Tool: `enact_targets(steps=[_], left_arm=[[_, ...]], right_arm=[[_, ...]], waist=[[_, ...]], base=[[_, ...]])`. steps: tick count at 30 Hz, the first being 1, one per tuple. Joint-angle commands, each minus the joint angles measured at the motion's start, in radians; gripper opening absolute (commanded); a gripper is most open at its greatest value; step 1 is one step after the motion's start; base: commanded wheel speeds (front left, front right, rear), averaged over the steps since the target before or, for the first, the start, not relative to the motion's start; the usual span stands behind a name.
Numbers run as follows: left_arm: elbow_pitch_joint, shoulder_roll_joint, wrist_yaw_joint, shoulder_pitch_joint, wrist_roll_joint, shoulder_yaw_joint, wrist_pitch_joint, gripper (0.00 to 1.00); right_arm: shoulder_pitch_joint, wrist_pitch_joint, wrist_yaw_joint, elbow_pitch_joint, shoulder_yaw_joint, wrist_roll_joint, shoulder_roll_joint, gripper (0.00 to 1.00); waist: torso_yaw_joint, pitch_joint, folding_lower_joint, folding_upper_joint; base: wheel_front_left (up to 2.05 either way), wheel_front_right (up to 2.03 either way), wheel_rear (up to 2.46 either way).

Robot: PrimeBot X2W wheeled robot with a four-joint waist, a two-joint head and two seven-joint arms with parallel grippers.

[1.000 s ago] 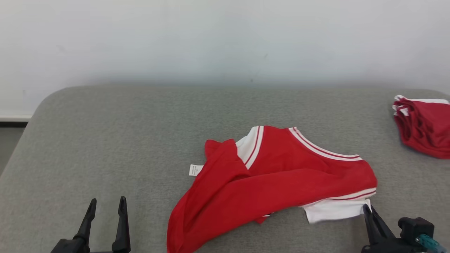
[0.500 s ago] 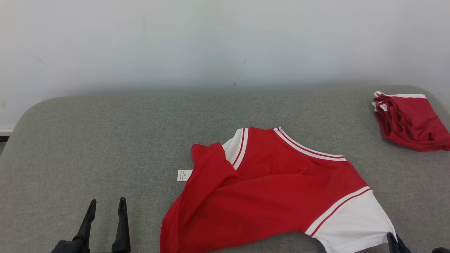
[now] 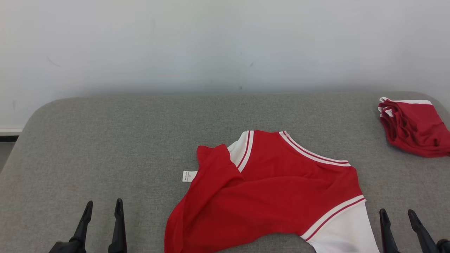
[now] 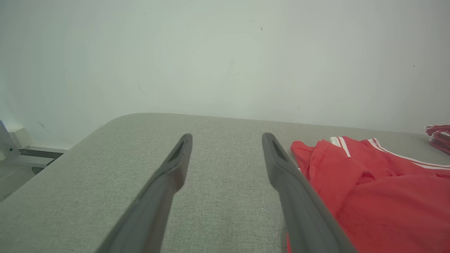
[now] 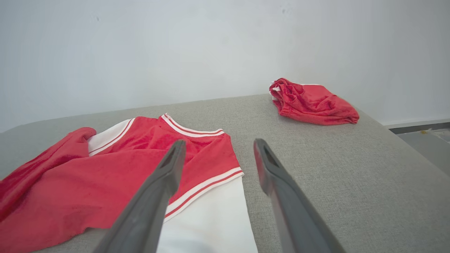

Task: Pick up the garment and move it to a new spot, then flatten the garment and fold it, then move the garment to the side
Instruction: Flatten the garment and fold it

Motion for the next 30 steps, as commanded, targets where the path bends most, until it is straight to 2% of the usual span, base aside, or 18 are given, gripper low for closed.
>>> enact_targets(steps=[1, 8, 17, 30], left_arm=[[-0.003, 0.005, 0.001, 0.018, -0.007, 0.005, -0.003, 1.0], [-0.029, 0.0, 0.001, 0.048, 0.027, 0.01, -0.003, 1.0], [-0.039, 0.01, 0.001, 0.056, 0.031, -0.007, -0.003, 1.0], [-0.051, 0.021, 0.001, 0.061, 0.02, -0.022, -0.003, 1.0]], right_arm=[[-0.01, -0.016, -0.003, -0.006, 0.005, -0.013, 0.008, 1.0], [-0.054, -0.092, -0.003, 0.031, 0.048, -0.024, 0.019, 1.0], [-0.147, -0.177, -0.003, 0.181, 0.153, 0.014, -0.005, 1.0], [-0.229, -0.221, -0.003, 0.293, 0.208, 0.035, -0.026, 1.0]], waist=[[-0.001, -0.004, 0.0001, 0.0], [-0.012, -0.014, 0.0001, 0.0], [-0.01, -0.012, 0.0001, 0.0], [-0.003, -0.005, 0.0001, 0.0]], base=[[0.0, 0.0, 0.0], [0.0, 0.0, 0.0], [0.0, 0.0, 0.0], [0.0, 0.0, 0.0]])
